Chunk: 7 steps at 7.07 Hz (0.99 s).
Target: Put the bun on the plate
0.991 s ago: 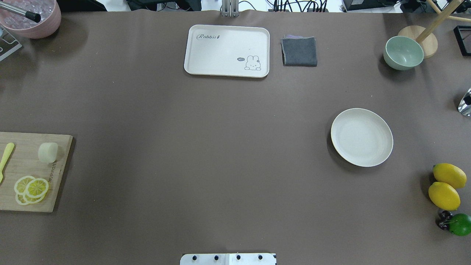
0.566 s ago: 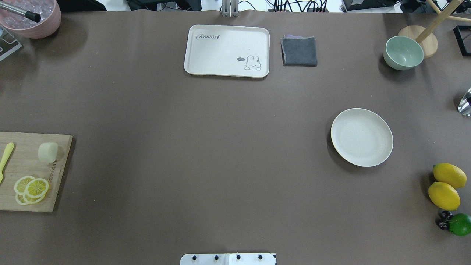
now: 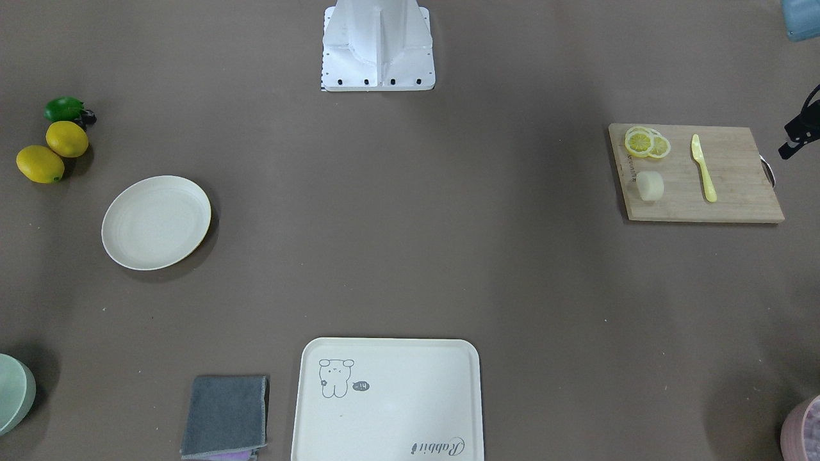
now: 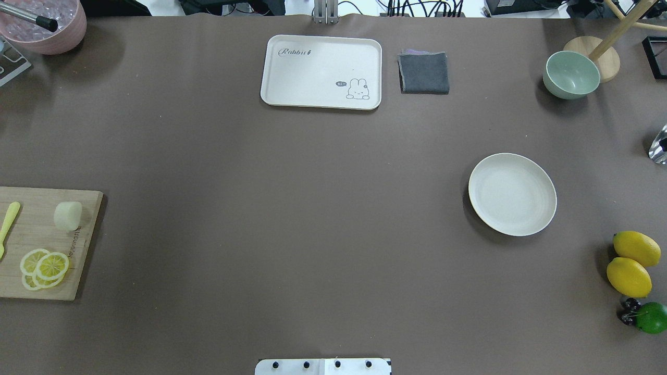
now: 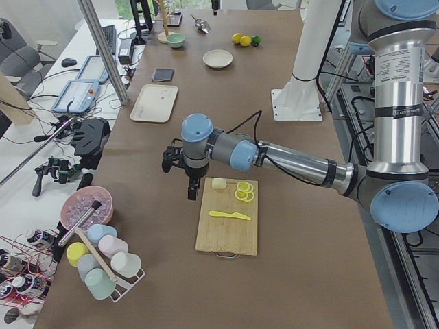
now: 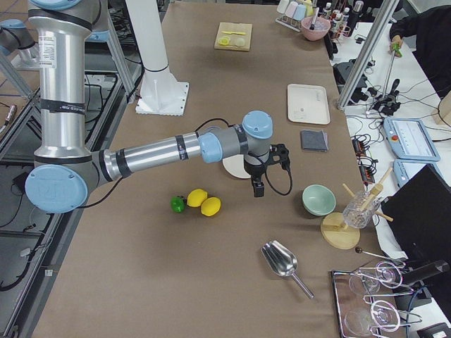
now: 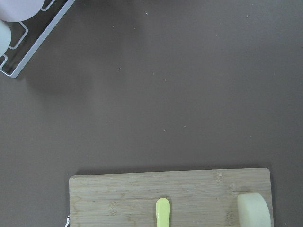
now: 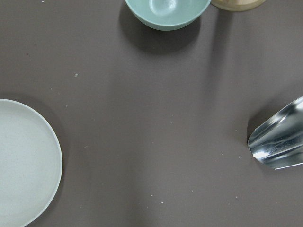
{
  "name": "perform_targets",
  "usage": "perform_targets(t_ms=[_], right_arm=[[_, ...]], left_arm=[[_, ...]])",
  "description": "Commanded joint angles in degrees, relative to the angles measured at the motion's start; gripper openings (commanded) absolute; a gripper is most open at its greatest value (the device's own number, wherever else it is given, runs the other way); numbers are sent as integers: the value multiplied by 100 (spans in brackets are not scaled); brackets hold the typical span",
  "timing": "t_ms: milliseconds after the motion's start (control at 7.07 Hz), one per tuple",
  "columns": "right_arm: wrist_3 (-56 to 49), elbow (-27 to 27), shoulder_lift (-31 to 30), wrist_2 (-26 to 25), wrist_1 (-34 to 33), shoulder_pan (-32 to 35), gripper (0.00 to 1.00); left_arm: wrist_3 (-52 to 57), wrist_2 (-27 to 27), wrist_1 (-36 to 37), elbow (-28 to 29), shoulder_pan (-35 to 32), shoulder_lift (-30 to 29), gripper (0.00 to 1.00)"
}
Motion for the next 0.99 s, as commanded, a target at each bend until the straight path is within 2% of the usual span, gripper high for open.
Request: perform_targets(t_ms=[0, 283, 566, 708, 849], right_arm=[[38, -13, 12, 268, 9, -116, 100], [55, -22, -40, 269, 454, -301, 100], [231, -31, -103, 278, 510, -546, 100], [701, -22, -68, 260, 580, -817, 100], [1402, -57, -85, 225, 1007, -1090, 100]], left_arm=[[4, -1, -26, 38, 55, 2, 98], [21, -1, -35, 12, 55, 2, 98], [4, -10, -35, -5, 55, 2, 98], [4, -10, -35, 3, 64, 2, 98], [4, -1, -35, 12, 90, -7, 98]])
